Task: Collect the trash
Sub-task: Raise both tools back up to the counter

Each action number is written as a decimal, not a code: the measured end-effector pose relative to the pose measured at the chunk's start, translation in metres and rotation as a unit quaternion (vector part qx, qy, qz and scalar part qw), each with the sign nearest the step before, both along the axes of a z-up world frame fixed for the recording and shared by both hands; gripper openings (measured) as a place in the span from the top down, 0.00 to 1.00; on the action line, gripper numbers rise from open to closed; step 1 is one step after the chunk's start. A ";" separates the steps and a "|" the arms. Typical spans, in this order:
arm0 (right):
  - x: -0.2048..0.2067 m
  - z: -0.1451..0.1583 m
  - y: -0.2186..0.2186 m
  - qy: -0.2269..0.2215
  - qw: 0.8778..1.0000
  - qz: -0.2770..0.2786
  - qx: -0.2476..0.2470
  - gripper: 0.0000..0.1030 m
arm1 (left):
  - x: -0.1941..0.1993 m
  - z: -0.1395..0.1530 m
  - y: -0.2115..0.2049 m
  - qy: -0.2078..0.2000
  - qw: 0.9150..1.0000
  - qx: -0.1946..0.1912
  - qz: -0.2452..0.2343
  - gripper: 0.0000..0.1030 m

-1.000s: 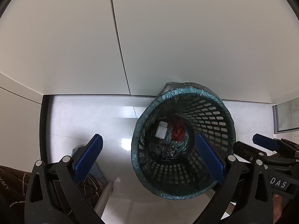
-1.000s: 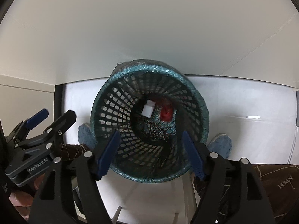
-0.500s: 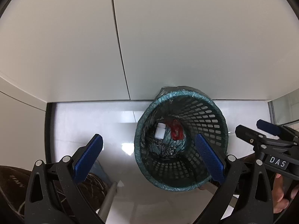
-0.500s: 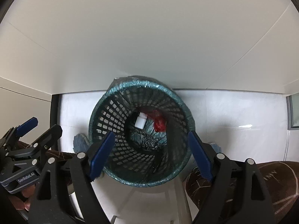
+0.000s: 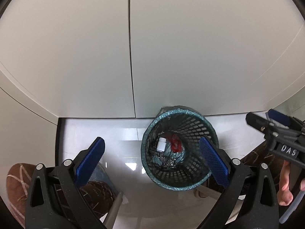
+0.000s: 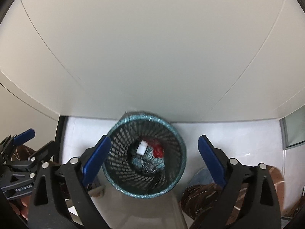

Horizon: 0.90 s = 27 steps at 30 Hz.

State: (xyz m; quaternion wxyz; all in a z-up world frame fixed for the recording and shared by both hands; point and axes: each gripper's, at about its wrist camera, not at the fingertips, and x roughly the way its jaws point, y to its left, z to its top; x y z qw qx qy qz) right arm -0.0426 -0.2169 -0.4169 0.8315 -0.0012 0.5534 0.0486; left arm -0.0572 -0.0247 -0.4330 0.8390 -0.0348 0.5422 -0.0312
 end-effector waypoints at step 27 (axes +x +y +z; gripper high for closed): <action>-0.026 0.252 -0.007 -0.200 0.979 0.018 0.017 0.11 | -0.040 0.244 0.017 -0.150 0.987 0.027 0.054 0.06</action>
